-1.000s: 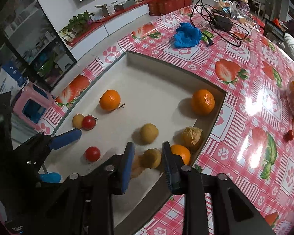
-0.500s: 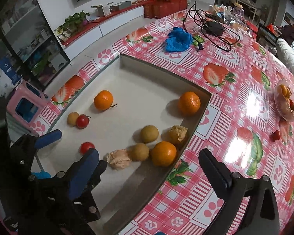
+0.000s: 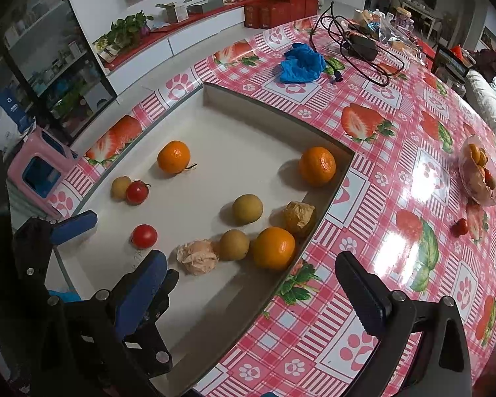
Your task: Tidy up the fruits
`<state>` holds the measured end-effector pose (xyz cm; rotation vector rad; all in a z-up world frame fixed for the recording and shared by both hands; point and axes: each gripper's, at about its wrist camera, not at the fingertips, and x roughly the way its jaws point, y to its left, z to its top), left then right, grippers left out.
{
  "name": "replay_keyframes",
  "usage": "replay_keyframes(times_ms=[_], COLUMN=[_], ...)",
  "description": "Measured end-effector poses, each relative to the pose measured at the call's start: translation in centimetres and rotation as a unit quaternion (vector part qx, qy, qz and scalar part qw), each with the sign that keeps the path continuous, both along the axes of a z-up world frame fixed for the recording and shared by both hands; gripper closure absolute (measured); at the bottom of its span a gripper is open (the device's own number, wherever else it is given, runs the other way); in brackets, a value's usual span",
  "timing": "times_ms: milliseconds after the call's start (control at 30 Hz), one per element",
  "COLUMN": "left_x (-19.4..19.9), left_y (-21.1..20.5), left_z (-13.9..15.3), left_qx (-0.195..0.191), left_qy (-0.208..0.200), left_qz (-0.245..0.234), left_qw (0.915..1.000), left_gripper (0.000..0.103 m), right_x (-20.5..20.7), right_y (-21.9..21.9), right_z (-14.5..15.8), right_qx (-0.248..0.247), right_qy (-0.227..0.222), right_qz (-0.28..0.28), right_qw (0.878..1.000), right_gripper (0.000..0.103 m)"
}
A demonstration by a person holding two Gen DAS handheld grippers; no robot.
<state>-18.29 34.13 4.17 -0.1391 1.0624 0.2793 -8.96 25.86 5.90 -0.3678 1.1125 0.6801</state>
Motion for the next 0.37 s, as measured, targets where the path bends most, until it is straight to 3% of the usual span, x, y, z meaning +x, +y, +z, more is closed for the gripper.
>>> replay_keyframes(times_ms=[367], left_x=[-0.28], left_y=[-0.28], left_z=[0.15], left_qx=[0.008], left_qy=[-0.011], left_qz=[-0.002], left_qw=[0.9999], left_gripper=[0.000], right_x=[-0.02], right_y=[-0.06], right_z=[-0.23], right_qx=[-0.005], right_qy=[0.000], right_qz=[-0.002], right_qw=[1.000], right_gripper=[0.000])
